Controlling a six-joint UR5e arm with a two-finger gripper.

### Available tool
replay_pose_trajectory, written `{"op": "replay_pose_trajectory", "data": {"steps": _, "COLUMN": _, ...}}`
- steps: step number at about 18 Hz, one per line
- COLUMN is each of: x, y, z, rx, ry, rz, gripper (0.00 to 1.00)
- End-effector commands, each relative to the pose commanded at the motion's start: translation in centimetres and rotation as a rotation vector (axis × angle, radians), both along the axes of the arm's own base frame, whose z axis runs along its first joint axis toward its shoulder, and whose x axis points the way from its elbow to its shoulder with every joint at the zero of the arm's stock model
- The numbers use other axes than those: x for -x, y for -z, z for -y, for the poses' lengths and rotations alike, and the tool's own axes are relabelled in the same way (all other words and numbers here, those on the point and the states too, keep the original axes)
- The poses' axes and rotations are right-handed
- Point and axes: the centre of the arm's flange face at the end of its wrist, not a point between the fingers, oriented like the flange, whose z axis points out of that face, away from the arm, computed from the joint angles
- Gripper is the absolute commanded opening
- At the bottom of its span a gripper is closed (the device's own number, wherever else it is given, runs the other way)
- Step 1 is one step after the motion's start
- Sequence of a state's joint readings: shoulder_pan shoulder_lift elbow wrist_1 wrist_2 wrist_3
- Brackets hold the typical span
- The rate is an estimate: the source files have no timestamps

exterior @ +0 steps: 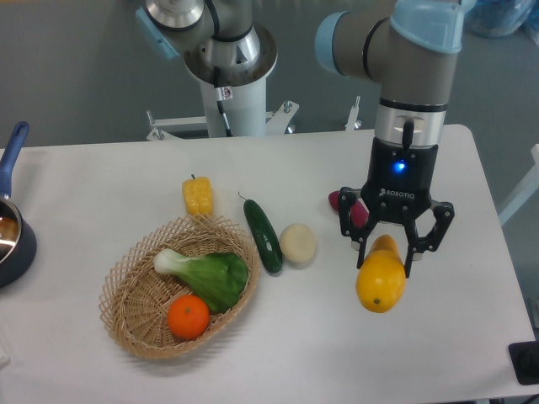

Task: Place the mango in the basket
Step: 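Carry the held mango over the wicker basket and lower it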

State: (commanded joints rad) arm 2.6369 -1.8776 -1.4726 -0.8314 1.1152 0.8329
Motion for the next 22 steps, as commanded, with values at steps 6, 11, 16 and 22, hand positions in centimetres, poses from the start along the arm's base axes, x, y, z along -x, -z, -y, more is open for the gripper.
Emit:
{"op": "replay_pose_trajectory", "data": {"steps": 6, "x": -3.3, "y": 1.4, "z": -2.9, "rx": 0.037, "ry": 0.059, "rz": 0.005, "gripper": 0.41}}
{"op": "replay_pose_trajectory", "data": {"steps": 11, "x": -9.3, "y": 4.1, "z": -7.3, "rx": 0.208, "ry": 0.138, "rz": -0.063, "gripper": 0.41}}
{"op": "replay_pose_trajectory", "data": {"steps": 16, "x": -17.0, "y": 6.5, "z": -11.2, "rx": 0.296, "ry": 0.175, "rz": -0.055, "gripper": 0.41}}
{"op": "replay_pose_trajectory", "data": {"steps": 22, "x": -24.8, "y": 10.4, "z": -13.1, "rx": 0.318, "ry": 0.096, "rz": 0.079, "gripper": 0.41}}
